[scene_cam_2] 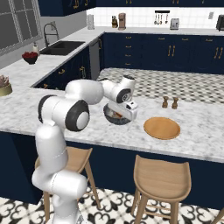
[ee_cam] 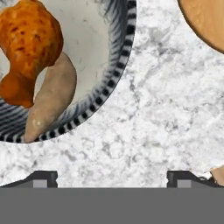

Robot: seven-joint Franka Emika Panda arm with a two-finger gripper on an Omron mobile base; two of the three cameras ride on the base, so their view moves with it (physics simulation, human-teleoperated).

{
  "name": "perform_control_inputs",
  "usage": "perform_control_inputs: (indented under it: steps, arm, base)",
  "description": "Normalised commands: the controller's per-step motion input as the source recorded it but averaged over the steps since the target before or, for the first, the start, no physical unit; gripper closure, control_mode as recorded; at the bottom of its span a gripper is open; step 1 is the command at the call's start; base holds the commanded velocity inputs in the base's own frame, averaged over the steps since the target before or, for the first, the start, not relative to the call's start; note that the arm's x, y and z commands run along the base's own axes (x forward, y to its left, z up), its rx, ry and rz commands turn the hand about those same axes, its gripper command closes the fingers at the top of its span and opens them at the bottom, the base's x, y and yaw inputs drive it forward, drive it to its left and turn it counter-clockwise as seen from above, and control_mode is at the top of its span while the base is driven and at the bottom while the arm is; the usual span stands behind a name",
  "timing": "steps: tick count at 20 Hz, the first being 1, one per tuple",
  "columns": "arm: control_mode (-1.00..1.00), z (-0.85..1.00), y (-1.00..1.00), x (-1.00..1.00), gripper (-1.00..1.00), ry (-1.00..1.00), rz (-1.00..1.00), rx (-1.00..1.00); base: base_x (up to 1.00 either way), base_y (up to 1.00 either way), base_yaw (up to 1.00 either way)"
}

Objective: Pick the chicken drumstick and sweet potato from their plates and place them in the bowl. Then put the bowl in the fridge.

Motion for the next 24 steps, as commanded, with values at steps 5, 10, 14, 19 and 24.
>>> perform_control_inputs:
  steps: [5, 10, 14, 19, 24]
  arm:
    - [-1.00, -0.16, -0.05, 0.35, -1.00, 0.00, 0.00, 0.00]
    - [-1.00, -0.23, 0.00, 0.28, -1.00, 0.00, 0.00, 0.00]
    - [-1.00, -0.51, 0.00, 0.06, -1.00, 0.00, 0.00, 0.00]
    - [-1.00, -0.09, 0.00, 0.55, -1.00, 0.00, 0.00, 0.00]
    - [-1.00, -0.32, 0.00, 0.27, -1.00, 0.00, 0.00, 0.00]
  base:
    - [0.00, 0.00, 0.00]
    - [0.00, 0.00, 0.00]
    - [0.00, 0.00, 0.00]
    - [0.00, 0.00, 0.00]
    - [0.00, 0.00, 0.00]
